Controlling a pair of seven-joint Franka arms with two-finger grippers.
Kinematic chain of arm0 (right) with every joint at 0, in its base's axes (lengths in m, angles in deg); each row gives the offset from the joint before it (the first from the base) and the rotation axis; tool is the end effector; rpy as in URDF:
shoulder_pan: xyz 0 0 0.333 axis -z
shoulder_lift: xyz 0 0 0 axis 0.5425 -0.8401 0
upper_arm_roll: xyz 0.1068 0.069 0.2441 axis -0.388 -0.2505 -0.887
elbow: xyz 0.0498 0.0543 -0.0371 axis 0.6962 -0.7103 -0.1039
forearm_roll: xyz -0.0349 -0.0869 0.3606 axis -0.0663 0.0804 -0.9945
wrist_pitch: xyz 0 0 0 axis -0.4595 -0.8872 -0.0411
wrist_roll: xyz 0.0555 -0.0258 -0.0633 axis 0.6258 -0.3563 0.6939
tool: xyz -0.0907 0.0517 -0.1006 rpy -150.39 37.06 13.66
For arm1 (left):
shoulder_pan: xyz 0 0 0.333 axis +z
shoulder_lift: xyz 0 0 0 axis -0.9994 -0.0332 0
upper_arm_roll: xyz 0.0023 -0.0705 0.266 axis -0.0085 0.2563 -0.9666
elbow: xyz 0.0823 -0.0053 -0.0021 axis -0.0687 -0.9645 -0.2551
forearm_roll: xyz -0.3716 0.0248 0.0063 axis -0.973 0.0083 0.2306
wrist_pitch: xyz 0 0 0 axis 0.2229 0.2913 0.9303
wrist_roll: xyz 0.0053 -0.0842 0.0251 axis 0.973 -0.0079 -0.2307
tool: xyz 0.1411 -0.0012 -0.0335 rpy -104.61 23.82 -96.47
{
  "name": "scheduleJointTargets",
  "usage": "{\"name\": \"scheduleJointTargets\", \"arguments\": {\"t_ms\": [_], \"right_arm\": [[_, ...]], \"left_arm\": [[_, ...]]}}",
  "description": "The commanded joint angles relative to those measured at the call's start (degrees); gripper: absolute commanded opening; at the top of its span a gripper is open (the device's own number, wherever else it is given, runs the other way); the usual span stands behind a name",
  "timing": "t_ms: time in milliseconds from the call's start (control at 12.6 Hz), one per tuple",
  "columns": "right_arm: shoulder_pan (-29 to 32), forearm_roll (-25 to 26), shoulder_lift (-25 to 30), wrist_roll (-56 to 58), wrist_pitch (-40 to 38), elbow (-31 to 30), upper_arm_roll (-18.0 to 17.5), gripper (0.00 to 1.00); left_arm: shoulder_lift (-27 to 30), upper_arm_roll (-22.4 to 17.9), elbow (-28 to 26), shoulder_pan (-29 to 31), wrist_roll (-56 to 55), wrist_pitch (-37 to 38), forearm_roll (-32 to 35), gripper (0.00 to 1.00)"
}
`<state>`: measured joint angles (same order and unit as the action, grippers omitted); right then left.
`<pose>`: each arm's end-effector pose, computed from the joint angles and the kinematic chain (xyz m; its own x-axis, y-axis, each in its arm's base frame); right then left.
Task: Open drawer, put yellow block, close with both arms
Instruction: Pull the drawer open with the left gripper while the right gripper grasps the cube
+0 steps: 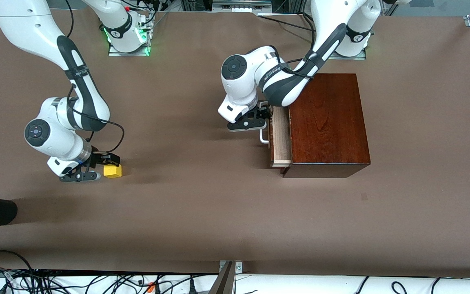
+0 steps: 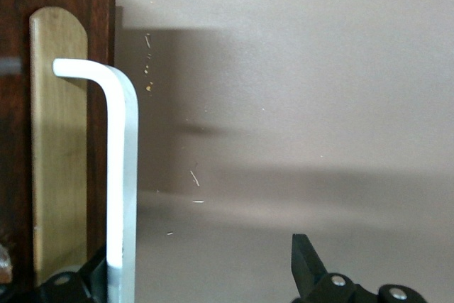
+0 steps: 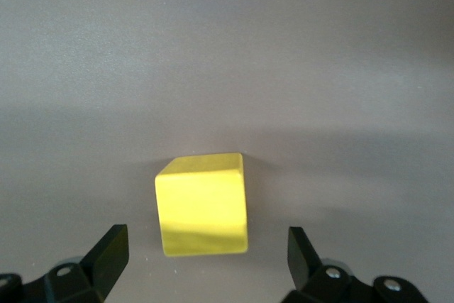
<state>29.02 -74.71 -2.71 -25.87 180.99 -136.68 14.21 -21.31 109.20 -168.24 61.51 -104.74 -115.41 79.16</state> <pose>0.5985 0.0288 0.1634 0.9967 0.0784 0.0187 0.0788 -0.9966 -0.0228 0.4382 -0.4622 0.2253 0.9970 0.0769 -0.0047 0.0754 -0.9867 -0.1438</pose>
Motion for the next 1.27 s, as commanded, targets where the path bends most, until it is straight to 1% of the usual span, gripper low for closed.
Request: {"name": "scheduleJointTargets", "arguments": {"t_ms": [0,79,396,712,871,950,1029,1108,1188], "right_arm": [[0.0,-1.0,-0.8,-0.6,2.0,-0.5,-0.4,0.95],[-0.1,-1.0,-0.9,-0.6,2.1,-0.4,-0.4,0.94],[0.0,-0.9,-2.5,-0.6,4.1,-0.2,-0.4,0.92],[0.1,-0.8,-2.8,-0.5,4.5,0.3,-0.4,0.7],[0.1,-0.8,-2.8,-0.4,4.5,0.4,-0.4,0.55],[0.1,-0.8,-2.8,-0.3,4.5,0.5,-0.4,0.46],[0.0,-0.8,-2.7,-0.1,4.5,0.7,-0.4,0.36],[-0.1,-0.7,-2.7,0.3,4.2,1.2,-0.4,0.29],[-0.1,-0.6,-2.5,0.5,4.0,1.6,-0.5,0.27]], "left_arm": [[-4.1,0.3,5.1,-2.3,-2.2,-2.0,-2.6,1.0],[-4.6,0.3,6.0,-2.9,-2.3,-2.0,-2.6,1.0],[-5.0,0.3,6.7,-3.2,-3.0,-2.0,-2.6,1.0],[-4.7,0.3,6.8,-3.1,-2.4,-1.9,-2.5,1.0],[-4.0,0.4,6.8,-3.1,-2.3,-0.6,-1.7,1.0],[-3.4,0.4,6.8,-3.0,-2.0,0.5,-1.7,1.0],[-2.7,0.4,7.4,-2.9,-1.4,1.9,-1.7,1.0],[-2.6,0.5,9.8,-3.1,-0.5,5.0,-1.6,1.0],[-2.6,0.5,12.0,-3.1,1.2,9.5,-1.8,1.0]]}}
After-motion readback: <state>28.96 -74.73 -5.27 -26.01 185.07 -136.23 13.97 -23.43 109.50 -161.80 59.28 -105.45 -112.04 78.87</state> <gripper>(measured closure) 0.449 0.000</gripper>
